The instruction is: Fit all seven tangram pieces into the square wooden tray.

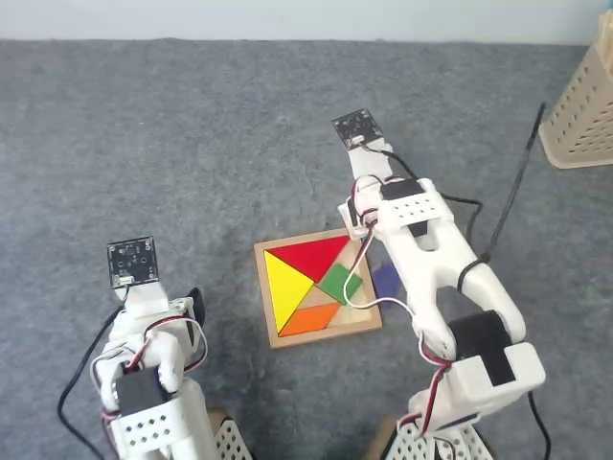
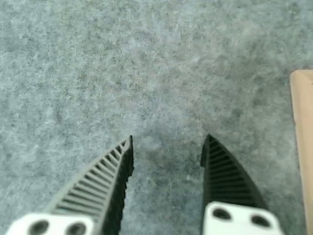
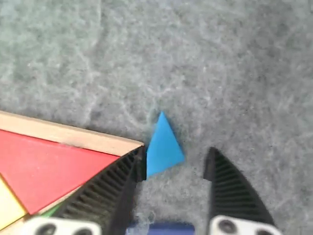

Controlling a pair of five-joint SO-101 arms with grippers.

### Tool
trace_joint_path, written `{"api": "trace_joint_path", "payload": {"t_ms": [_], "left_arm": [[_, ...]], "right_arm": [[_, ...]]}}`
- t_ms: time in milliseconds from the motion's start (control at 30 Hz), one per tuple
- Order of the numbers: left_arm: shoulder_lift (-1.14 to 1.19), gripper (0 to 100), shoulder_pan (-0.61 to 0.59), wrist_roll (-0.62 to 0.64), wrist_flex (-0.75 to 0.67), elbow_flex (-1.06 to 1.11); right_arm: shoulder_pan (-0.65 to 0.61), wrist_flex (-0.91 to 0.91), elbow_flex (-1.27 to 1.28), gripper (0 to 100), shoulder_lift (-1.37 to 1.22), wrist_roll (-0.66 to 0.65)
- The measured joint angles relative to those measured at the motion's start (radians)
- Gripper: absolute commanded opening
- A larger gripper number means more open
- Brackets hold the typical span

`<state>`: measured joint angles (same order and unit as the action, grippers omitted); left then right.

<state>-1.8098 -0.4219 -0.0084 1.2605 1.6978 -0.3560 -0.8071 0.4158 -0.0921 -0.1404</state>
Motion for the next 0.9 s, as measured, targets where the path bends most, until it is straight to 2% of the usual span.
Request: {"api": "trace_joint_path", "payload": {"t_ms": [233, 400, 767, 900], "left_arm": [[0.000, 22, 0.000, 0.000, 0.000, 0.000], [0.000, 22, 0.000, 0.000, 0.000, 0.000], [0.000, 22, 0.000, 0.000, 0.000, 0.000], [0.000, 22, 0.002, 0.000, 0.000, 0.000]], "right_arm": [[-0.009, 0.000, 0.000, 25.3, -0.043, 0.000], [-0.009, 0.002, -0.002, 25.3, -0.097, -0.080], [0.011, 0.012, -0.003, 25.1, -0.107, -0.091], [0.026, 0.018, 0.000, 20.0, -0.110, -0.089]]}}
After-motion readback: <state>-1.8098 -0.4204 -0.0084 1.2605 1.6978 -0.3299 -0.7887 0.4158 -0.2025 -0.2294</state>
